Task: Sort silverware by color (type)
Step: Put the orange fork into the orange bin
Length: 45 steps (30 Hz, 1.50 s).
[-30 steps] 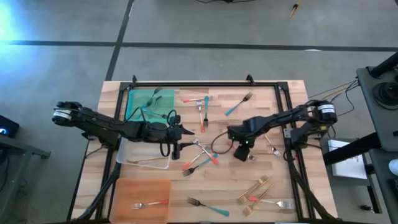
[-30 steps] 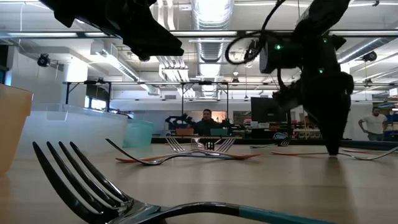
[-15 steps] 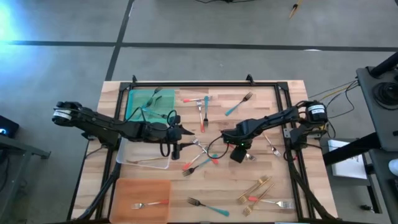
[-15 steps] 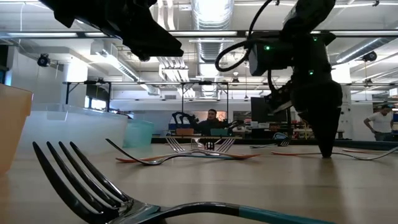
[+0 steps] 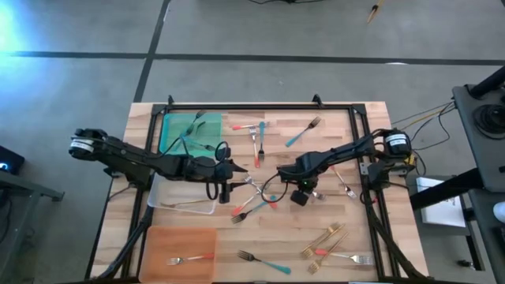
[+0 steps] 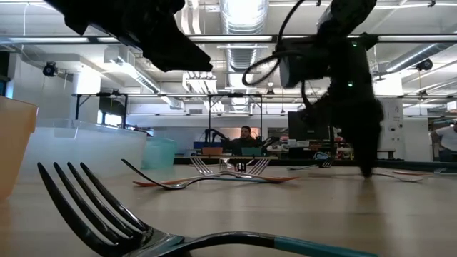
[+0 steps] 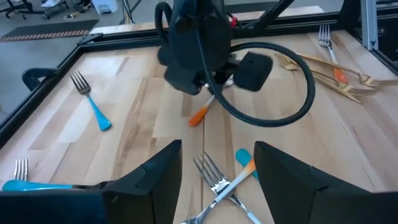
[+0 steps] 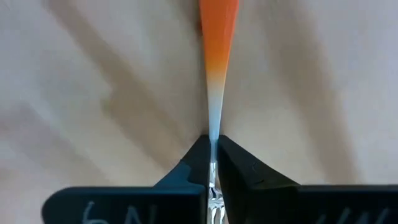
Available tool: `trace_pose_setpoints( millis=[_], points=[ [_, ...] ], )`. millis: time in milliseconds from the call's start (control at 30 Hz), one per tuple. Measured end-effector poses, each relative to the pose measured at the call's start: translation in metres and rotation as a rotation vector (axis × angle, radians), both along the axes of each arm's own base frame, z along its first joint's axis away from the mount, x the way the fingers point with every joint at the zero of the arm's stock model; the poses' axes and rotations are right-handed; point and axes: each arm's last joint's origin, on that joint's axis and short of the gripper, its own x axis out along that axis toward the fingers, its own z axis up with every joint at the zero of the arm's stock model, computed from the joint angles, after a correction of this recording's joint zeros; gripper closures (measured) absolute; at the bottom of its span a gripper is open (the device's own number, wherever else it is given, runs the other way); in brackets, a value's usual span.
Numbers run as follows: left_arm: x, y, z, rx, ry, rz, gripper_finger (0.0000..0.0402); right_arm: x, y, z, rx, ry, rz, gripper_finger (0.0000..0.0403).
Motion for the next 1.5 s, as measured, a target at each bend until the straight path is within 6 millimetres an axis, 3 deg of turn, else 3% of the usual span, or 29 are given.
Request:
trace_pose_setpoints(
  millis=[400,600,933,1233,1500],
  points=[
    [0.004,0.000,0.009,0.024,-0.062,-0.003,0.0219,0.012,-0.015,0.087,-0.424,-0.615,-0.023,0.0393],
    [0.006,0.001,0.018,0.046,-0.159,0.036,0.0219,0.027,-0.016,0.103,-0.557,-0.863,0.061,0.0394],
    [0.004,0.012,0.029,0.143,-0.265,0.454,0.0219,0.046,-0.021,0.092,-0.843,-0.842,0.123,0.0394],
    [0.009,0.016,0.034,0.119,-0.376,0.555,0.0219,0.068,-0.018,0.092,-0.971,-0.975,0.209,0.0394],
    [0.009,0.019,0.035,0.116,-0.395,0.600,0.0219,0.073,-0.015,0.099,-0.998,-1.063,0.202,0.0394]
  ],
)
